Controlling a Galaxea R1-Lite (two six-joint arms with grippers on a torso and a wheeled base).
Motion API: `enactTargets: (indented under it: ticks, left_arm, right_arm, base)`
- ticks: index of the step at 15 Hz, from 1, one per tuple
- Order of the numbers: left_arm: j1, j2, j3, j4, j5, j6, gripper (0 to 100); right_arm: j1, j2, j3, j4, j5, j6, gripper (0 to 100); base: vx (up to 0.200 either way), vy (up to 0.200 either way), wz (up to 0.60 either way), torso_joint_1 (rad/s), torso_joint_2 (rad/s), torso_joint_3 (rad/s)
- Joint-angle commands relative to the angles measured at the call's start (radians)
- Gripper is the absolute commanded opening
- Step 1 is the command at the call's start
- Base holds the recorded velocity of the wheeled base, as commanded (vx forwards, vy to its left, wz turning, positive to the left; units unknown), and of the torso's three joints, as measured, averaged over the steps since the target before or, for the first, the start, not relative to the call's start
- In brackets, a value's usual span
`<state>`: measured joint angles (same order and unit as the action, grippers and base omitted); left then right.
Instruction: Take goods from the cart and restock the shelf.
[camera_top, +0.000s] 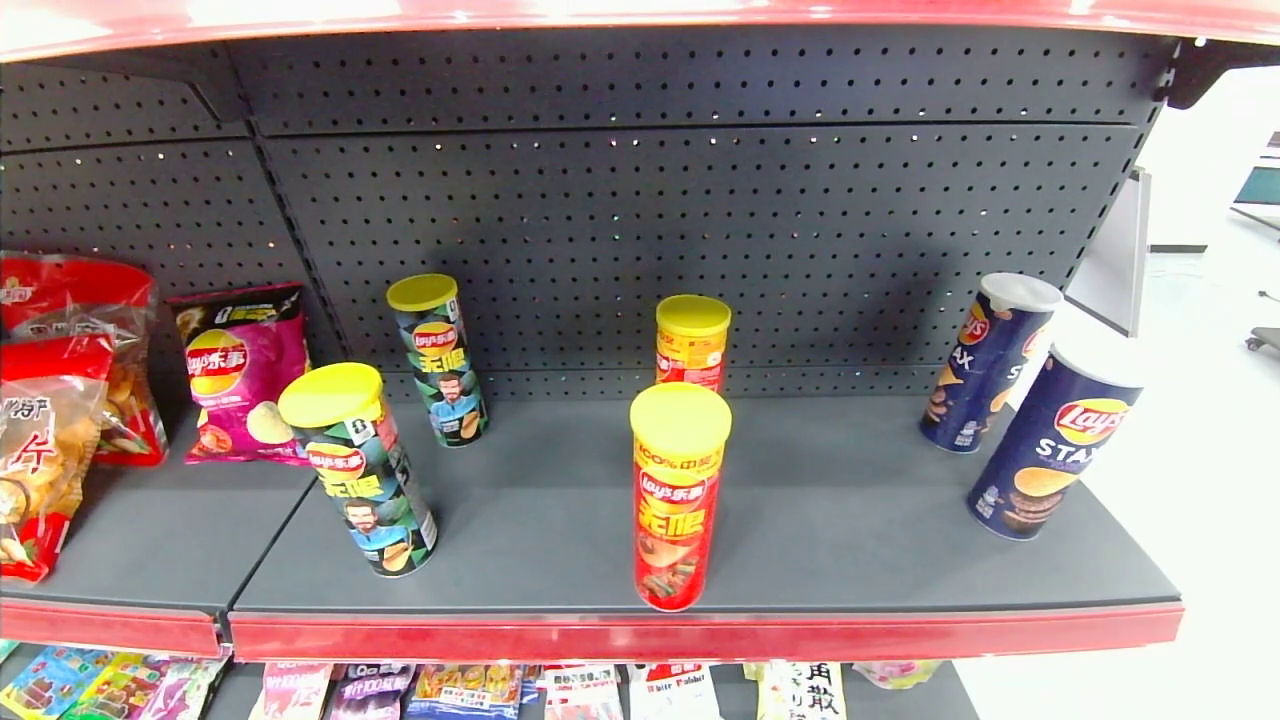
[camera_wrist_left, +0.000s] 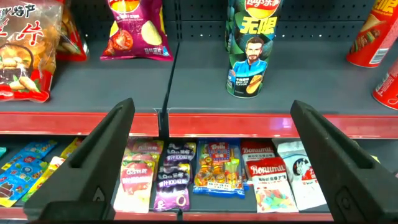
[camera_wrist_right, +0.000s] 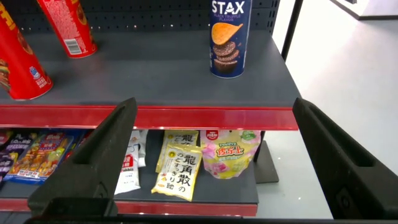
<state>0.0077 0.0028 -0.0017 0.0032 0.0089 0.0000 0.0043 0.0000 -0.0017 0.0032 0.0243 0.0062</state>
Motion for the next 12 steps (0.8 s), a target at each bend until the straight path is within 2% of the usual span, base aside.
enactTargets:
  ticks: [1,11,12]
  left_arm:
    - [0.0,0.0,0.0,0.0,0.0,0.0,100]
    - [0.0,0.0,0.0,0.0,0.0,0.0,100]
    - [-0.002,0.002,0.0,0.0,-0.01,0.008,100]
  right_arm:
    - [0.0,0.0,0.0,0.0,0.0,0.006,100]
    - [0.0,0.0,0.0,0.0,-0.001,0.0,100]
    - [0.0,0.0,0.0,0.0,-0.001,0.001,100]
  base:
    - [0.0,0.0,0.0,0.0,0.0,0.0]
    - [0.0,0.0,0.0,0.0,0.0,0.0]
    - [0.0,0.0,0.0,0.0,0.0,0.0]
